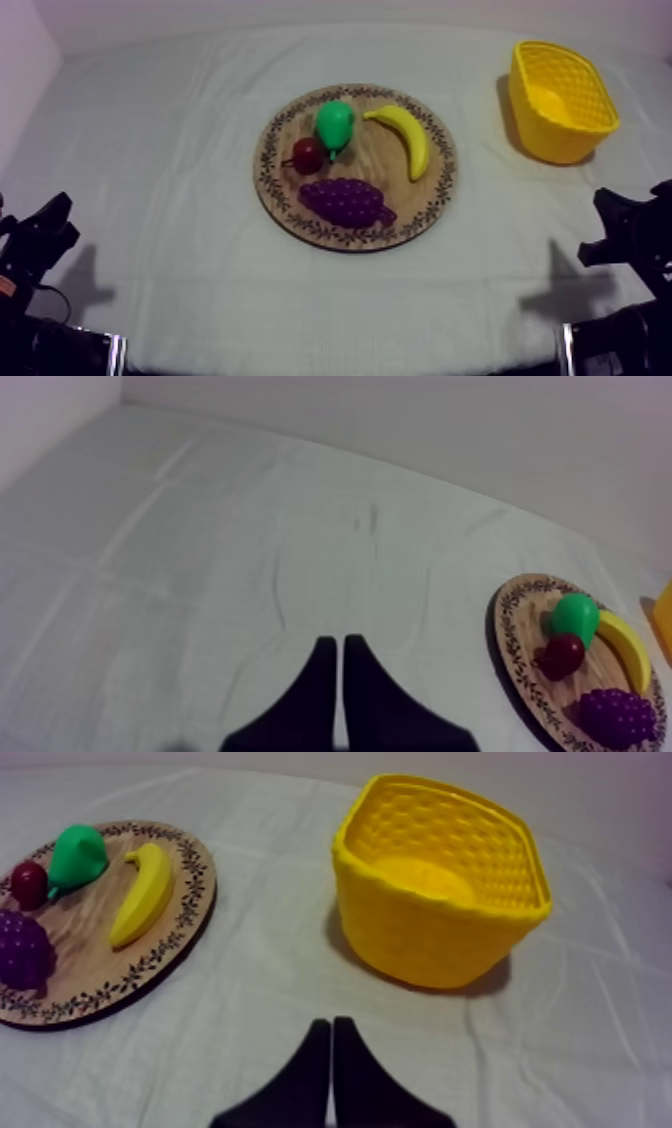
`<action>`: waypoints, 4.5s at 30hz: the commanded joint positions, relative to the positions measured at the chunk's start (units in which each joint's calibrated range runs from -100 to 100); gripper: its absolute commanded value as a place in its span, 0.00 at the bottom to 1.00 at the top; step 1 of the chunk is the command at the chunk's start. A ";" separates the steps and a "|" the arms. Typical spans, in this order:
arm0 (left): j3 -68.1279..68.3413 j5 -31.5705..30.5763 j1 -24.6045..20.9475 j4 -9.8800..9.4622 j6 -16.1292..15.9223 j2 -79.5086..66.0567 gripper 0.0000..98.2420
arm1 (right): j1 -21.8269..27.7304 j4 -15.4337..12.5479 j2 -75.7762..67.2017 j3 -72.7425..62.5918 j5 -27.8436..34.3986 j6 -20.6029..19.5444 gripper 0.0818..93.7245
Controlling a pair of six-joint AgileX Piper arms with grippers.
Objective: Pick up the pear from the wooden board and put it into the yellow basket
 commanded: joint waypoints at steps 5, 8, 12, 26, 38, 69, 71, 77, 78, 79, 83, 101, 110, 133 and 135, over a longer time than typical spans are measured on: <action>-0.02 0.02 0.00 0.01 0.00 0.02 0.00 | -0.02 -0.03 0.03 0.03 -0.06 0.01 0.00; -0.02 0.02 0.00 0.01 0.00 0.02 0.00 | -0.09 -0.03 0.03 0.03 -0.06 0.03 0.00; -0.02 0.02 0.03 0.01 0.00 0.02 0.00 | -2.43 2.90 0.08 -1.84 5.19 2.74 0.00; -0.02 0.02 0.08 0.01 0.04 0.02 0.00 | -21.03 19.16 31.04 -30.37 24.91 -19.52 0.00; -0.02 0.02 0.08 0.01 0.01 0.02 0.00 | -22.56 12.33 67.31 -79.61 40.12 -21.39 0.00; -0.02 0.02 0.08 0.01 0.00 0.02 0.00 | -26.74 4.23 122.10 -136.27 54.48 -28.65 0.36; -0.02 0.02 0.08 0.01 0.00 0.02 0.00 | -26.90 4.48 122.60 -136.76 55.19 -28.16 0.45; -0.02 0.02 0.08 0.01 0.00 0.02 0.00 | -27.08 5.20 123.78 -138.48 56.61 -26.94 0.62; -0.02 0.02 0.08 0.01 0.00 0.02 0.00 | -27.14 5.36 124.12 -138.78 56.81 -26.89 0.63; -0.02 0.02 0.08 0.01 0.00 0.02 0.00 | -27.18 5.53 124.53 -139.03 56.98 -26.88 0.64; -0.02 0.02 0.08 0.01 0.00 0.02 0.00 | -27.25 5.95 127.25 -139.28 57.24 -27.30 0.67; -0.02 0.02 0.08 0.01 0.00 0.02 0.00 | -27.03 6.68 145.86 -137.72 55.00 -30.58 0.70; -0.02 0.02 0.08 0.01 0.00 0.02 0.00 | -27.36 5.82 151.85 -140.29 53.85 -30.88 0.65; -0.02 0.02 0.08 0.01 0.00 0.02 0.00 | -26.86 7.13 145.33 -137.61 51.94 -28.31 0.34; -0.02 0.02 0.08 0.01 0.02 0.02 0.00 | -26.89 7.14 140.17 -135.14 52.19 -27.89 0.34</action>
